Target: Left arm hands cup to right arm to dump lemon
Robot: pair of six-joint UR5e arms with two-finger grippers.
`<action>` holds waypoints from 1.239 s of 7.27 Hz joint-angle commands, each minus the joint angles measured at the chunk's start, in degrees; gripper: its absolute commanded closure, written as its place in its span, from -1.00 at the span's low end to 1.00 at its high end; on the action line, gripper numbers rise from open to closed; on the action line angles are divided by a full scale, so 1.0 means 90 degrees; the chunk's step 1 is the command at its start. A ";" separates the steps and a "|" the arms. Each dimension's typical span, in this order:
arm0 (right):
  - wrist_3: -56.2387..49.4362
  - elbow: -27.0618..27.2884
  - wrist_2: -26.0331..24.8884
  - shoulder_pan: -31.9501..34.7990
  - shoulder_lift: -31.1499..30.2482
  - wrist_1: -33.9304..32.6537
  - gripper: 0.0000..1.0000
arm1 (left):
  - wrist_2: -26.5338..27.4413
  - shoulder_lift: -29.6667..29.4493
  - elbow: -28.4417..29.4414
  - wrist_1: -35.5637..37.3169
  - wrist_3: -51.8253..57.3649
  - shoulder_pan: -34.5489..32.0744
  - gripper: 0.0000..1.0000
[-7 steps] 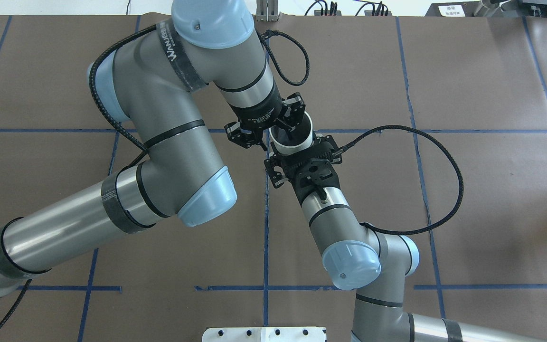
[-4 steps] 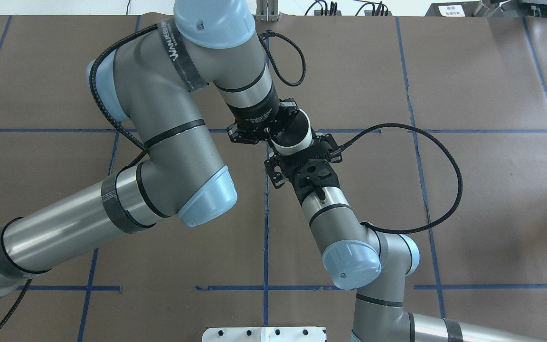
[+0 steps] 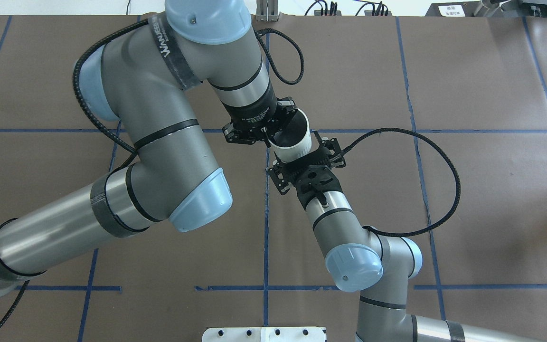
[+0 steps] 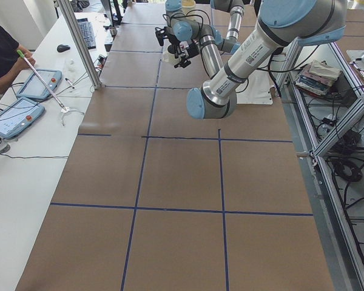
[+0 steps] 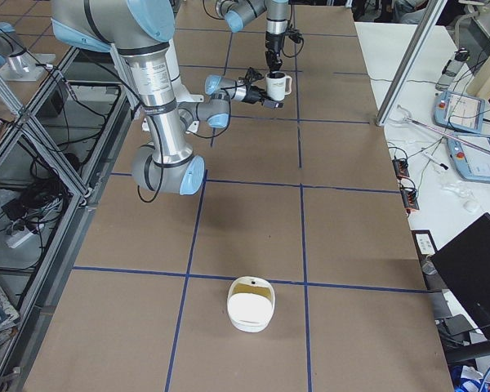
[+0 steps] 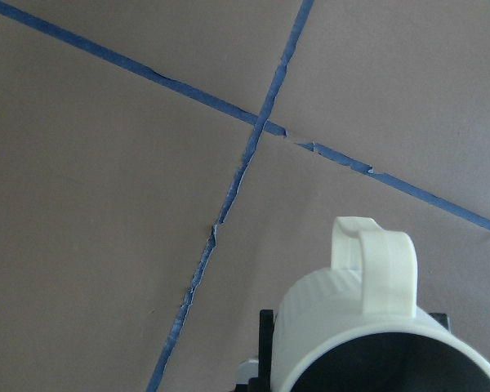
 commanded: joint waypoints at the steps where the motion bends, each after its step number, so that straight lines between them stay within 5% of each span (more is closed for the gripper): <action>1: -0.0003 -0.0104 0.0046 -0.0036 -0.0016 0.0001 -1.00 | 0.0001 0.0028 -0.0443 0.0182 0.0003 -0.0207 1.00; 6: 0.0017 0.0459 0.2598 0.1677 -0.0628 -0.0009 -1.00 | -0.0028 0.3624 -0.2746 0.0085 0.3226 -0.0899 1.00; 9: 0.0017 0.0824 0.5777 0.3969 -0.0964 -0.0611 -1.00 | -0.0097 0.5289 -0.2614 -0.0606 0.5574 -0.1817 1.00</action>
